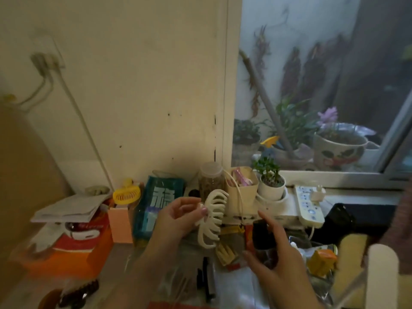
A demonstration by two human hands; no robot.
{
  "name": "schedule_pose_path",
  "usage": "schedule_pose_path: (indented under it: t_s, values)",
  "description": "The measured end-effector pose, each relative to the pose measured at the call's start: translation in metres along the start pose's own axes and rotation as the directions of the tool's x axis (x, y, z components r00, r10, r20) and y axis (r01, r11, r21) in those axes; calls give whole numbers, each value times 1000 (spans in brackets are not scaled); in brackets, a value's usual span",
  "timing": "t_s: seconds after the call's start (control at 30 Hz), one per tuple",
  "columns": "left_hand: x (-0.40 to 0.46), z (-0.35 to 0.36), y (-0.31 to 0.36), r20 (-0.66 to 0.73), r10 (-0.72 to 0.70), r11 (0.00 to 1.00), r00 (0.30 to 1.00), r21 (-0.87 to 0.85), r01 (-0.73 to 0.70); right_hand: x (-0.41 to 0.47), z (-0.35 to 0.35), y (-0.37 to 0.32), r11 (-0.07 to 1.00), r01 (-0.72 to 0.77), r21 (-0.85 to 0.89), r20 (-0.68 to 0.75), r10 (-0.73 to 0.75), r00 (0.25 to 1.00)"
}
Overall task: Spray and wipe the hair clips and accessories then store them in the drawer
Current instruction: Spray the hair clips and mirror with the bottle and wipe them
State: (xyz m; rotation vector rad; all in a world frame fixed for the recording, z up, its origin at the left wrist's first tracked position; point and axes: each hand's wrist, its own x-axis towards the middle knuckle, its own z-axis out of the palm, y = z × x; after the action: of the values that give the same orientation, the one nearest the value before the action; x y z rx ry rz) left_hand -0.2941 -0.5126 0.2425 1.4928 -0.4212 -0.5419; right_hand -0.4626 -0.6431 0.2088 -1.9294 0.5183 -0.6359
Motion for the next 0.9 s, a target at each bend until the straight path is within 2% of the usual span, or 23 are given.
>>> schedule_pose_path:
  t_s: [0.17, 0.27, 0.43, 0.53, 0.9]
  values:
    - [6, 9, 56, -17, 217, 976, 976, -20, -217, 16, -20, -53, 975, 199, -96, -89, -208, 974]
    - [10, 13, 86, -26, 319, 946, 948, -54, -320, 22, -30, -87, 929, 326, -178, -129, -350, 928]
    - [12, 14, 118, -50, 412, 898, 910, -146, -415, 30, -42, -125, 855, 414, -313, -265, -498, 826]
    - [12, 13, 126, -33, 443, 883, 896, -160, -442, 35, -47, -135, 828, 432, -357, -311, -541, 781]
    - [2, 6, 136, -14, 469, 863, 883, -203, -462, 37, -43, -139, 838, 419, -349, -311, -525, 792]
